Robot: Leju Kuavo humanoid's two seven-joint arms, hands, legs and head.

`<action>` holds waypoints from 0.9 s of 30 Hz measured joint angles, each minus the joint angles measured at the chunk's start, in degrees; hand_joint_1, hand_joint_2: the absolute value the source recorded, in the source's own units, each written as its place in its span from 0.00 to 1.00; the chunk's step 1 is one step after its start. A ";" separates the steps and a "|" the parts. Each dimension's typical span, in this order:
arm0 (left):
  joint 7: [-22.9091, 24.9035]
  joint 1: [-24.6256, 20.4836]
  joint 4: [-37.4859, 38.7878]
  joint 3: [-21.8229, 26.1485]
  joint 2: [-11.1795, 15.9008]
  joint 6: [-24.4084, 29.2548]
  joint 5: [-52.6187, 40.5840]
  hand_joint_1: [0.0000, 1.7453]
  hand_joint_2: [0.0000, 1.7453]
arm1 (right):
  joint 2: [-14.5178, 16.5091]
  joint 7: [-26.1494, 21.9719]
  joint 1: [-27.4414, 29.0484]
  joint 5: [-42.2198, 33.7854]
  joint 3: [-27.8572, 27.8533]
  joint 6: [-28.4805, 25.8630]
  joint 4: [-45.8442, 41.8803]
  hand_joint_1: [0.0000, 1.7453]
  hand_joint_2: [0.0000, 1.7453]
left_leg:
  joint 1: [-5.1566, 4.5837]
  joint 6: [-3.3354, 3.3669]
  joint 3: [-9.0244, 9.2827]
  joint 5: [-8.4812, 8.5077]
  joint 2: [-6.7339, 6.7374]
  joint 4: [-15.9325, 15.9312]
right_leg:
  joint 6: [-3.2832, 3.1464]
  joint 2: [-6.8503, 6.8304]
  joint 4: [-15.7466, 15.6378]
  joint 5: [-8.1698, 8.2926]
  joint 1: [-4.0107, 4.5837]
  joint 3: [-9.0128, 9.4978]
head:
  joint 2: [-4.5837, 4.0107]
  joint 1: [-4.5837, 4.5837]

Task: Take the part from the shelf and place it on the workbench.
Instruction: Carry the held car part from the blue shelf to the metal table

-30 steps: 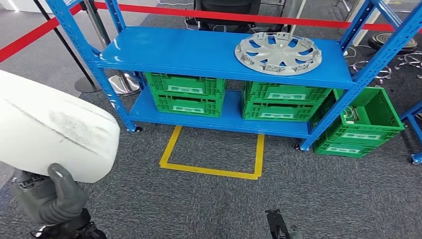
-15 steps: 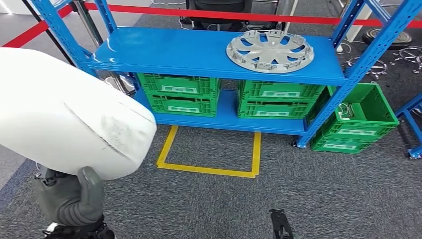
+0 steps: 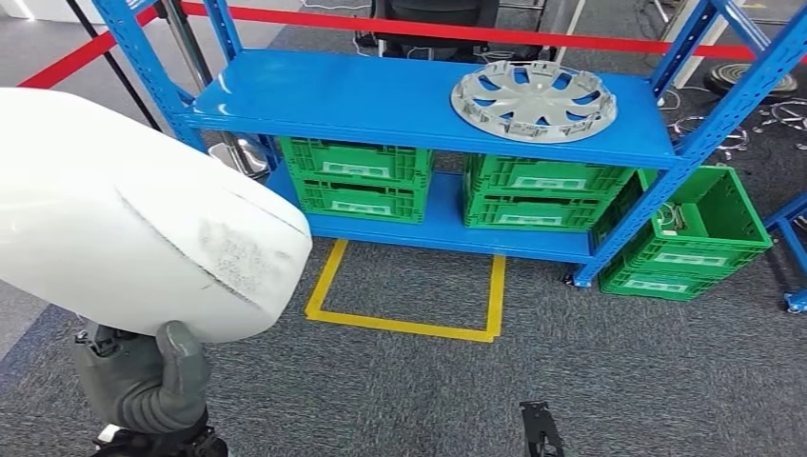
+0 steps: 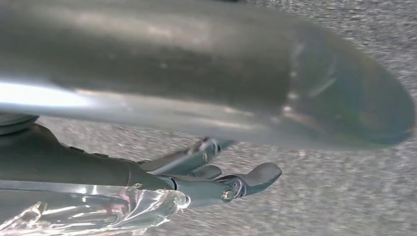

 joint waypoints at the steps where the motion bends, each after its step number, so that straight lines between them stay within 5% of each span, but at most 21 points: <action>1: -0.30 -0.01 0.00 -0.01 0.01 -0.07 0.21 1.00 1.00 | -0.01 -0.94 0.01 0.19 0.00 0.20 0.00 0.00 0.00 | -0.09 -0.31 -0.08 0.04 -0.01 0.00 | -0.17 0.06 -1.33 0.18 0.07 0.60 | 0.01 -0.08; 5: -1.49 -0.01 -0.05 0.02 -0.05 -0.11 1.21 1.00 1.00 | -0.02 -4.11 0.11 0.75 0.06 0.91 -0.01 0.00 0.00 | -0.01 -1.53 -0.61 -0.64 0.03 0.67 | -1.42 0.11 -1.75 0.44 0.00 0.54 | 0.00 -0.30; 9: -1.76 0.04 -0.07 0.04 -0.01 0.57 1.16 1.00 1.00 | -0.04 -4.67 0.07 1.14 0.16 1.49 -0.02 0.00 0.00 | 0.09 -2.34 -6.85 -7.04 0.11 13.63 | -2.11 -0.15 -1.88 0.53 -0.09 0.47 | 0.00 -0.63; 11: -1.77 0.16 -0.10 0.07 -0.02 1.30 1.08 1.00 1.00 | -0.07 -4.82 0.10 1.26 0.18 2.04 -0.02 0.00 0.00 | 0.09 -2.29 -8.02 -6.64 0.12 15.84 | -2.15 -0.19 -1.88 0.54 -0.06 0.45 | 0.00 -0.65; 14: -1.78 0.18 -0.36 0.11 -0.10 1.86 0.92 1.00 1.00 | -0.07 -4.47 0.06 1.51 0.20 2.13 -0.02 0.00 0.00 | 0.06 -1.85 -2.99 -1.20 0.22 5.90 | -1.92 -0.07 -1.78 0.53 0.06 0.54 | 0.00 -0.67; 16: -1.80 0.17 -0.64 0.13 -0.19 2.07 0.62 1.00 1.00 | -0.07 -4.07 0.05 1.76 0.21 1.90 -0.02 0.00 0.00 | 0.00 -1.41 -0.42 0.20 0.27 0.68 | -1.38 0.02 -1.71 0.57 0.29 0.39 | 0.00 -0.58; 19: -1.81 0.25 -0.96 0.19 -0.26 2.04 0.39 1.00 1.00 | -0.07 -3.66 0.05 1.90 0.20 1.36 -0.02 0.00 0.00 | -0.06 -0.41 -0.23 0.41 0.15 -0.41 | -0.39 -0.02 -1.90 0.76 0.19 0.25 | 0.00 -0.46; 21: -1.81 0.25 -1.22 0.21 -0.35 1.75 0.39 1.00 1.00 | -0.07 -3.56 0.02 1.89 0.19 1.05 -0.02 0.00 0.00 | 0.13 0.25 -0.16 0.66 0.18 -0.68 | 0.19 -0.06 0.32 -0.80 0.08 -0.79 | 0.00 -0.33; 25: -1.81 0.45 -1.38 0.16 -0.23 0.71 0.20 1.00 1.00 | -0.07 -3.61 0.22 1.92 0.15 0.75 -0.01 0.00 0.00 | 0.15 0.69 -0.17 0.68 0.23 -0.71 | 0.76 -0.10 13.68 -6.71 0.01 -6.87 | 0.00 -0.12; 27: -1.81 0.64 -1.38 0.12 -0.10 0.24 0.38 1.00 1.00 | -0.07 -3.79 0.29 1.93 0.12 0.63 -0.01 0.00 0.00 | 0.14 0.66 -0.08 0.67 0.18 -0.69 | 0.71 -0.11 12.21 -4.91 0.00 -6.06 | 0.00 -0.12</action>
